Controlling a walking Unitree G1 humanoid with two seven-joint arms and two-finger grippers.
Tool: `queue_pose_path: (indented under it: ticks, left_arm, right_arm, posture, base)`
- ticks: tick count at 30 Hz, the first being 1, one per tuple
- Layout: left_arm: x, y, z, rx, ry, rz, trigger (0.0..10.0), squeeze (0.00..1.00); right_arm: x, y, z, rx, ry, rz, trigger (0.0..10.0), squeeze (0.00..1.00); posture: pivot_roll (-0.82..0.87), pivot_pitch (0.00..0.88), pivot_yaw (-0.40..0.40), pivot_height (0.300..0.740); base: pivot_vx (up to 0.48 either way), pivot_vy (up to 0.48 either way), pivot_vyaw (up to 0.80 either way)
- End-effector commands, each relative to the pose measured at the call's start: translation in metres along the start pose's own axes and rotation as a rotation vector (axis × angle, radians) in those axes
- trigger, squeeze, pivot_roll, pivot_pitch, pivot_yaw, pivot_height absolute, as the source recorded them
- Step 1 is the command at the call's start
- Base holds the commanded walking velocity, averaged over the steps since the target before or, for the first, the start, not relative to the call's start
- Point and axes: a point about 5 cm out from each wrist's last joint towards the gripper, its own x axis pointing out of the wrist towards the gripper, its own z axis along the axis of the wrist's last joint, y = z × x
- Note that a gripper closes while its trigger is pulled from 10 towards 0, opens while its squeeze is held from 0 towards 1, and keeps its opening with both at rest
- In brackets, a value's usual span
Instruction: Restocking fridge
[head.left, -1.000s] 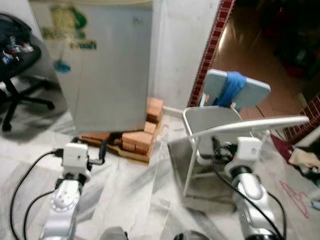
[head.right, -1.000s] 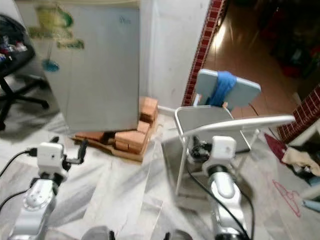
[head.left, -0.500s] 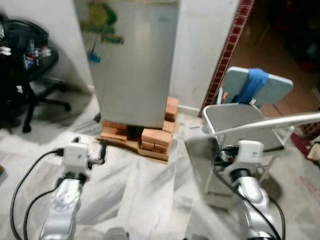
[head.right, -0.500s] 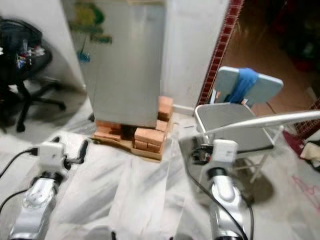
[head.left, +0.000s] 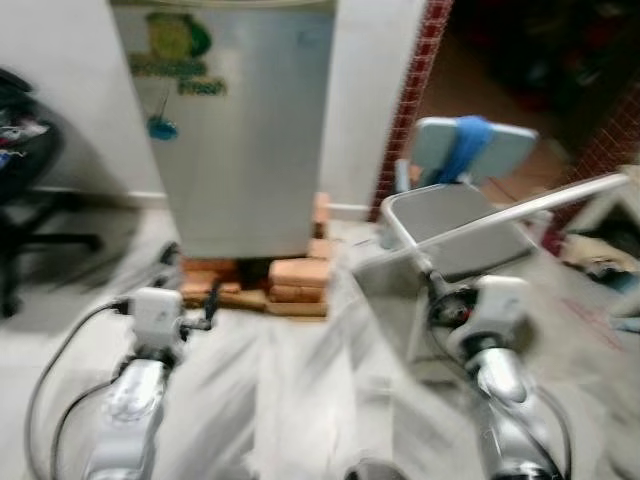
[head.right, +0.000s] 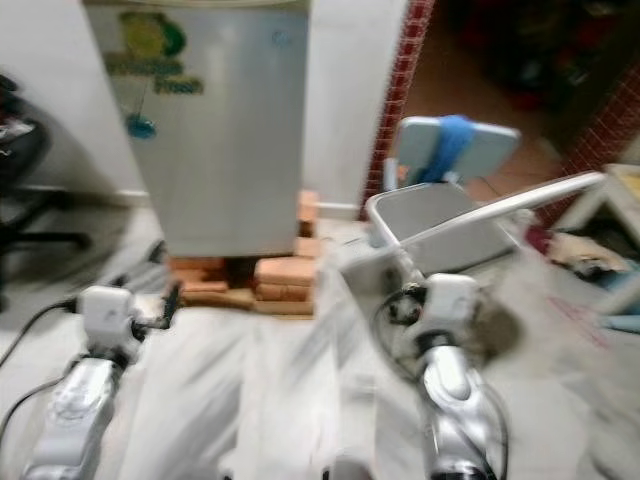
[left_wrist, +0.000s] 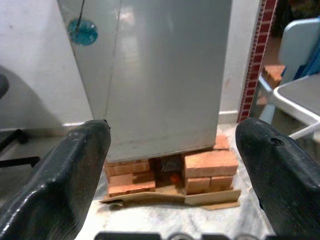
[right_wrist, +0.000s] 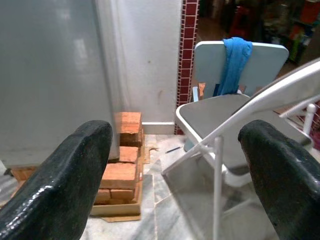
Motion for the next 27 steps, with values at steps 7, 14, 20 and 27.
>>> queue_pose_path:
  ticks: [7,14,20,27]
  left_arm:
    - [0.0060,-0.0070,0.0046,-0.014,-0.016,-0.027,10.0,0.00]
    - [0.0058,-0.0067,0.0041,-0.020,-0.012,-0.022,10.0,0.00]
    - [0.0053,-0.0068,0.0036,-0.021,-0.011,-0.021,10.0,0.00]
    - [0.0064,-0.0052,0.0040,-0.011,-0.010,-0.026,10.0,0.00]
  right_arm:
    - [0.0019,-0.0113,0.0085,0.002,-0.037,-0.018,10.0,0.00]
    - [0.0040,-0.0103,0.0066,-0.058,-0.020,-0.031,10.0,0.00]
    - [0.0054,-0.0113,0.0027,-0.053,0.010,-0.060,10.0,0.00]
    - [0.0077,-0.0118,0.0049,-0.052,-0.006,-0.063,10.0,0.00]
  posture:
    - [0.03,0.000,-0.030,0.740]
    - [0.03,0.000,-0.033,0.740]
    - [0.04,0.000,-0.034,0.740]
    - [0.04,0.000,-0.027,0.740]
  base:
    - [0.000,0.448,-0.43]
    - [0.000,0.449,0.00]
    - [0.000,0.454,0.00]
    - [0.000,0.458,0.00]
